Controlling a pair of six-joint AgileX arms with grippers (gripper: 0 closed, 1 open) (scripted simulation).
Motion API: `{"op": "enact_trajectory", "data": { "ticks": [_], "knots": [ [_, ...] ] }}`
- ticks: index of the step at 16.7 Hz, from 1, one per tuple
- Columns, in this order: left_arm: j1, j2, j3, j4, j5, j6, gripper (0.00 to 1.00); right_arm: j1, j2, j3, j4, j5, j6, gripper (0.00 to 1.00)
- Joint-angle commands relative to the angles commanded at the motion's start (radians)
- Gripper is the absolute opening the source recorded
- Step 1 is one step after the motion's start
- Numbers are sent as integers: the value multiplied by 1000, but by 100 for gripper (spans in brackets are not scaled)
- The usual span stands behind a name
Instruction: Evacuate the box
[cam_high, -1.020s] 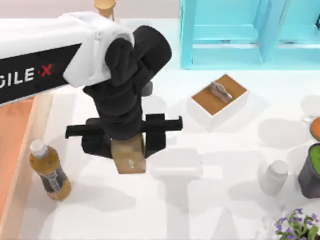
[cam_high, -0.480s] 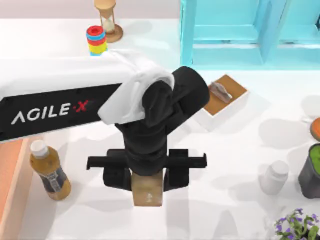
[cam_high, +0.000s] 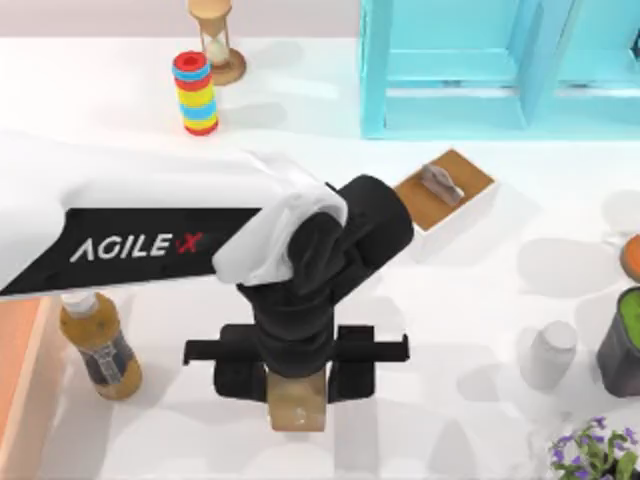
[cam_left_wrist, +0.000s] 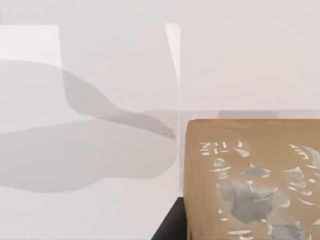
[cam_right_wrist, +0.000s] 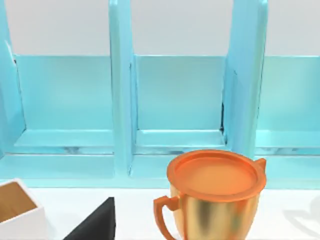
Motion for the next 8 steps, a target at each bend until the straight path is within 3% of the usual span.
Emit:
{"op": "enact_trajectory", "data": {
  "ticks": [4, 8],
  "knots": [
    [0, 6, -9, 11, 0, 0, 0, 0, 0, 0, 0, 0, 0, 100],
    [0, 6, -9, 11, 0, 0, 30, 0, 0, 0, 0, 0, 0, 100]
  ]
}}
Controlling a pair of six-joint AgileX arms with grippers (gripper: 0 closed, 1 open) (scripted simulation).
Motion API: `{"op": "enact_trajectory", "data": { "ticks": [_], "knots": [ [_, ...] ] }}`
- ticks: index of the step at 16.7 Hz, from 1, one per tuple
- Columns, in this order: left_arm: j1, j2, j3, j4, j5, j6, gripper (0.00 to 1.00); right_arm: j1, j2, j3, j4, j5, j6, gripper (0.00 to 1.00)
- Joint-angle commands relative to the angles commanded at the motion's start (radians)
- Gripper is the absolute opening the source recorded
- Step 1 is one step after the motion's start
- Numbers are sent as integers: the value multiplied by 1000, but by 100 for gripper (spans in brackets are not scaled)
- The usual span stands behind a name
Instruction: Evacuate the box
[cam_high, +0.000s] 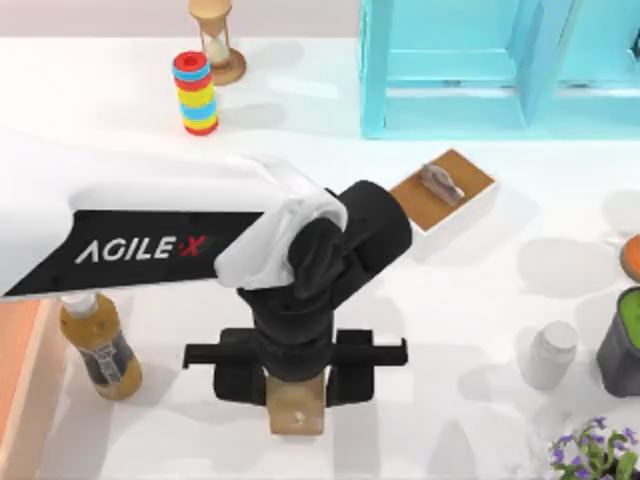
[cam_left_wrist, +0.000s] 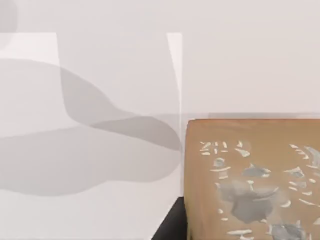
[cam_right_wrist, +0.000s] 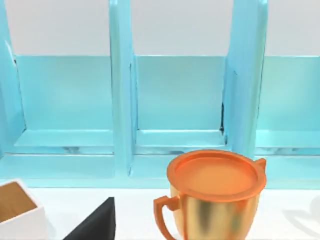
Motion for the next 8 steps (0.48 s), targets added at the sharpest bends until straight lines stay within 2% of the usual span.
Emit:
{"op": "enact_trajectory", "data": {
  "ticks": [8],
  "knots": [
    [0, 0, 0, 0, 0, 0, 90, 0, 0, 0, 0, 0, 0, 100]
  ]
}}
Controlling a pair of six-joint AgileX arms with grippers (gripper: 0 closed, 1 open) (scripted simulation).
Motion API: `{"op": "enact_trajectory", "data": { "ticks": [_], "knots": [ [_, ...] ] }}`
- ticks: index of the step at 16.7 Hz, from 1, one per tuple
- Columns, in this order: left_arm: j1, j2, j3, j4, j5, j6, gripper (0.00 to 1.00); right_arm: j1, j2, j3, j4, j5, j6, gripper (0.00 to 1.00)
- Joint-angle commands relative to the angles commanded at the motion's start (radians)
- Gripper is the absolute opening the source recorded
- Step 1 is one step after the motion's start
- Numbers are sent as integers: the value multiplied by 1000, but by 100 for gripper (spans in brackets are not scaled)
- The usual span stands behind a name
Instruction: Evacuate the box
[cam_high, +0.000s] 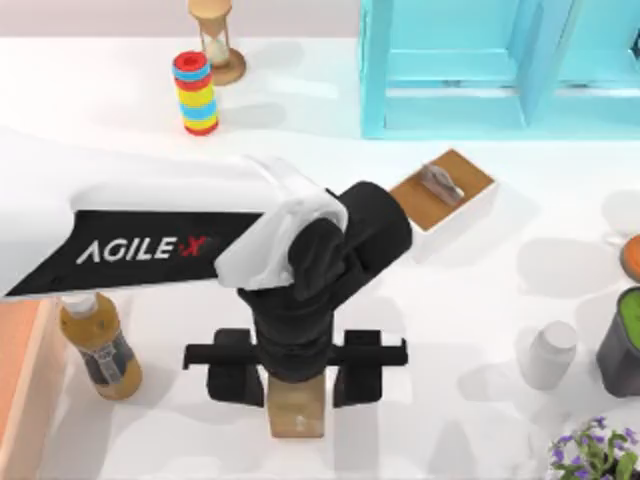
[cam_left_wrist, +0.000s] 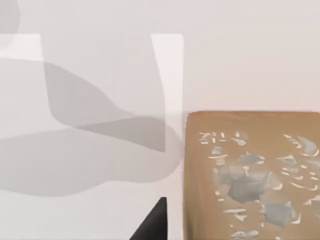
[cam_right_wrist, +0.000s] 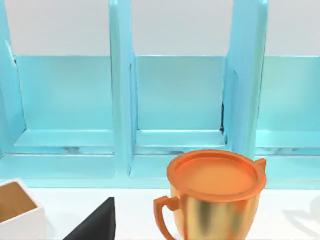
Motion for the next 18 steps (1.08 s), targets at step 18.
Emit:
{"op": "enact_trajectory", "data": {
  "ticks": [18],
  "knots": [
    [-3, -63, 150, -216, 2, -3, 100, 0, 0, 0, 0, 0, 0, 100]
  ]
}}
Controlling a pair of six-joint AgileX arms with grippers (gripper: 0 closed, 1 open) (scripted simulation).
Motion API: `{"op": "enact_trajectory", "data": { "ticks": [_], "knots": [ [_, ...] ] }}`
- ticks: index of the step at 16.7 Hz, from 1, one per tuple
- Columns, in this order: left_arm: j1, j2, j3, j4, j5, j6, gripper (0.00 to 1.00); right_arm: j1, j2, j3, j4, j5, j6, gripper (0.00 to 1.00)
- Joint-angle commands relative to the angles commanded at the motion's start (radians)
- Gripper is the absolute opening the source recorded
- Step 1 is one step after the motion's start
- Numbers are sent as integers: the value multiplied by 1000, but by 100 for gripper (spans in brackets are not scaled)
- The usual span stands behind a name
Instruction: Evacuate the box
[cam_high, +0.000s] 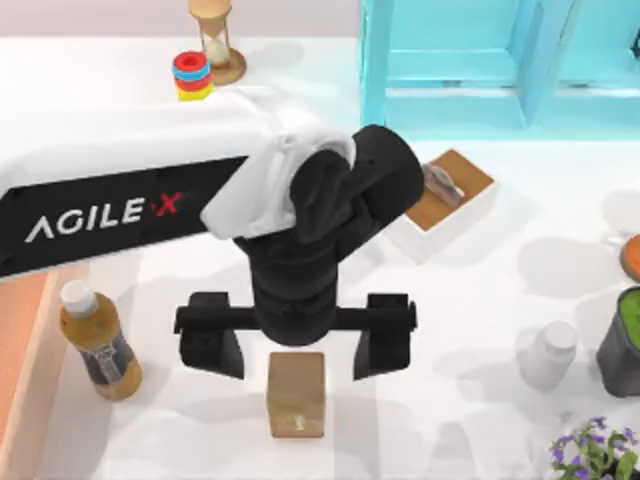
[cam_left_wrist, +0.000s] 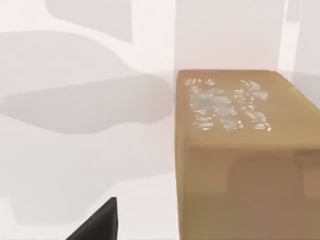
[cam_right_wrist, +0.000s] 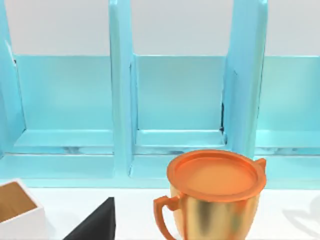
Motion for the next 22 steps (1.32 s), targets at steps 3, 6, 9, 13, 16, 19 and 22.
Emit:
{"op": "enact_trajectory", "data": {
  "ticks": [3, 6, 9, 13, 16, 19, 22],
  "knots": [
    [1, -28, 55, -81, -2, 0, 100, 0, 0, 0, 0, 0, 0, 100],
    [1, -31, 61, -89, -2, 0, 100, 0, 0, 0, 0, 0, 0, 100],
    [15, -23, 67, -90, -2, 12, 100, 0, 0, 0, 0, 0, 0, 100],
    [157, 9, 140, -124, -4, 157, 100, 0, 0, 0, 0, 0, 0, 100],
    [352, 41, 208, -167, -3, 361, 100, 0, 0, 0, 0, 0, 0, 100],
    [605, 73, 269, -218, -1, 616, 100, 0, 0, 0, 0, 0, 0, 100],
    [846, 91, 319, -259, -3, 855, 100, 0, 0, 0, 0, 0, 0, 100]
  ]
}}
